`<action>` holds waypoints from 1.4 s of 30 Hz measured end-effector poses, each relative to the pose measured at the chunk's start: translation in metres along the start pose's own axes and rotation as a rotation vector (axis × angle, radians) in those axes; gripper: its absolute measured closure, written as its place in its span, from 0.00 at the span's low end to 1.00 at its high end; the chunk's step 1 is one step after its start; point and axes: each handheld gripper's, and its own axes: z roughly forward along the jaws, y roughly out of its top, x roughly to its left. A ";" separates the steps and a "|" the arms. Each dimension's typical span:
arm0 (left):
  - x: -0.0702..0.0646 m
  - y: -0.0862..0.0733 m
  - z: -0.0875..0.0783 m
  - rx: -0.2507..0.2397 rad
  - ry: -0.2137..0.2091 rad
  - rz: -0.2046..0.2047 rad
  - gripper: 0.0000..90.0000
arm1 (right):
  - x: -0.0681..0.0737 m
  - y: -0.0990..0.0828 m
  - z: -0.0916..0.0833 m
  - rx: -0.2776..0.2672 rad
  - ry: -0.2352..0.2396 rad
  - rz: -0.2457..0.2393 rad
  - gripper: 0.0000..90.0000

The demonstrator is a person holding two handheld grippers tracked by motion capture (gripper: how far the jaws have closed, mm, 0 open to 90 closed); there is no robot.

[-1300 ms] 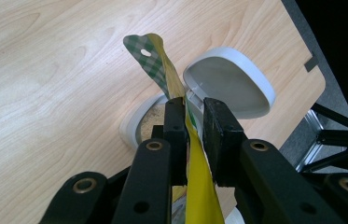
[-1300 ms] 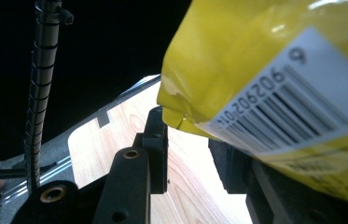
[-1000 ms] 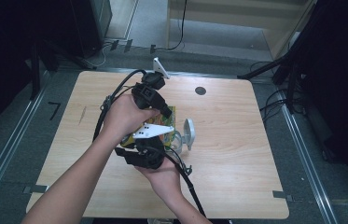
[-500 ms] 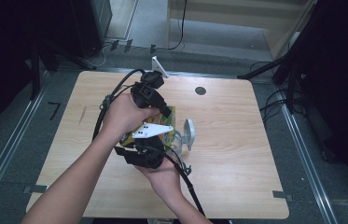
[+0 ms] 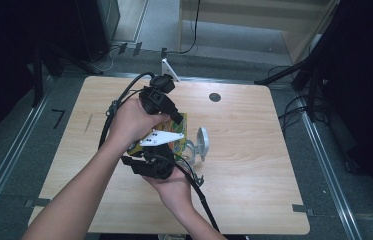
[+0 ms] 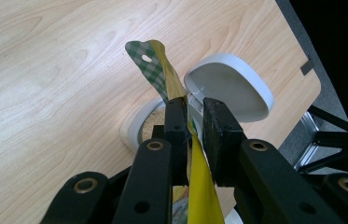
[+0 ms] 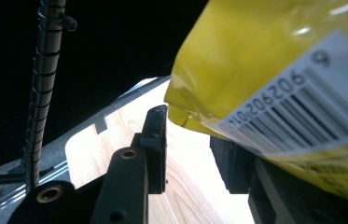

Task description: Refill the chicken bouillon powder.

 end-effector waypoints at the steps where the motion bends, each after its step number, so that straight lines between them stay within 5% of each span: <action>1: 0.000 0.000 0.000 0.000 0.000 0.000 0.89 | 0.000 0.000 0.000 0.002 -0.002 0.001 0.76; 23: -0.001 0.004 0.004 0.017 -0.011 0.001 0.87 | -0.001 0.000 -0.004 0.014 -0.008 0.002 0.79; 42: -0.012 0.003 0.006 0.039 0.016 0.030 0.91 | -0.001 -0.007 -0.004 -0.034 0.000 -0.005 0.80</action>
